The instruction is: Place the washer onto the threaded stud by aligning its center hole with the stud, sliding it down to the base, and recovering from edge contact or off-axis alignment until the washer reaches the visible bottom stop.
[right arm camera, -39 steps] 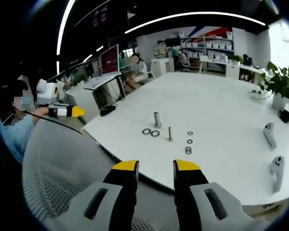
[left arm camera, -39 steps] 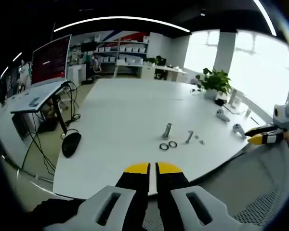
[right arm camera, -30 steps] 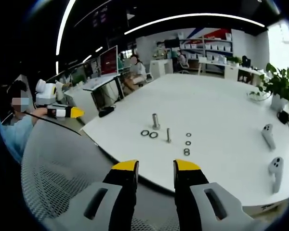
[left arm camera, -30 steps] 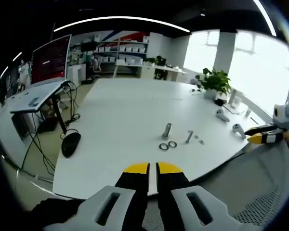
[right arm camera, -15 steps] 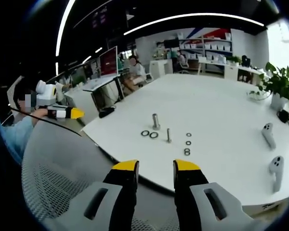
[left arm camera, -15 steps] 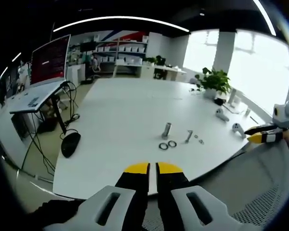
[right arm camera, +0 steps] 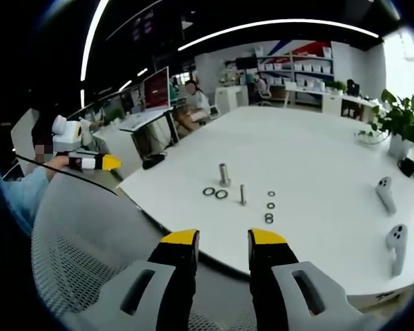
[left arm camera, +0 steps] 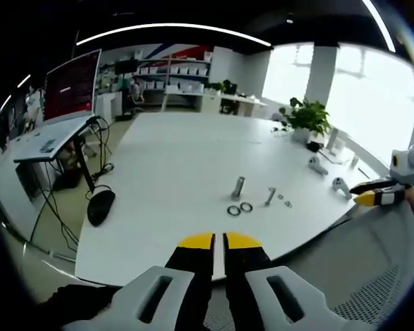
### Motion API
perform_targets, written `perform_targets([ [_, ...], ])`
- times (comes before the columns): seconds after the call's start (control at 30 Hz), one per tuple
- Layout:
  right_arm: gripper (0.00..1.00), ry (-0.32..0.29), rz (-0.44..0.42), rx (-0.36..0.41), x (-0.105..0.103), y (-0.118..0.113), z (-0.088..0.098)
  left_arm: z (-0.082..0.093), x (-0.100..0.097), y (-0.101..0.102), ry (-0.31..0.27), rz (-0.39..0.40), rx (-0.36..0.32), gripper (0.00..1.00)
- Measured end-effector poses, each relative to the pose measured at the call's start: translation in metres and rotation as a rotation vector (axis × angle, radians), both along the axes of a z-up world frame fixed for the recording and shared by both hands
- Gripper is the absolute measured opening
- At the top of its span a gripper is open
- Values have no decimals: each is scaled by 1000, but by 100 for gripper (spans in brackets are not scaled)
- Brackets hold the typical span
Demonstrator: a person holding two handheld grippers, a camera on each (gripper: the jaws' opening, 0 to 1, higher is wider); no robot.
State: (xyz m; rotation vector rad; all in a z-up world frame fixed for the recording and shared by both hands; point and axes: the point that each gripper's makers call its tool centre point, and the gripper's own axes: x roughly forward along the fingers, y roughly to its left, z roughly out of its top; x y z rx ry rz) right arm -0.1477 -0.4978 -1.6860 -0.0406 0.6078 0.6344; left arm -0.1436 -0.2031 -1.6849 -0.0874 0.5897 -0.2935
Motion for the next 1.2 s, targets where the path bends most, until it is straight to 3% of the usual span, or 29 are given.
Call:
perform_targets([
  [0.7,30,-20,-16,18,2,-1,3,1,-1,-3,-4,-4,-1,2],
  [1.13,30,-1,3,15,1,1,1,2,0,-3,-3,-4,-1,2],
  [1.2,31,-40,10,60,3,4,9,2,-1,-3,-2,-4,0,2],
])
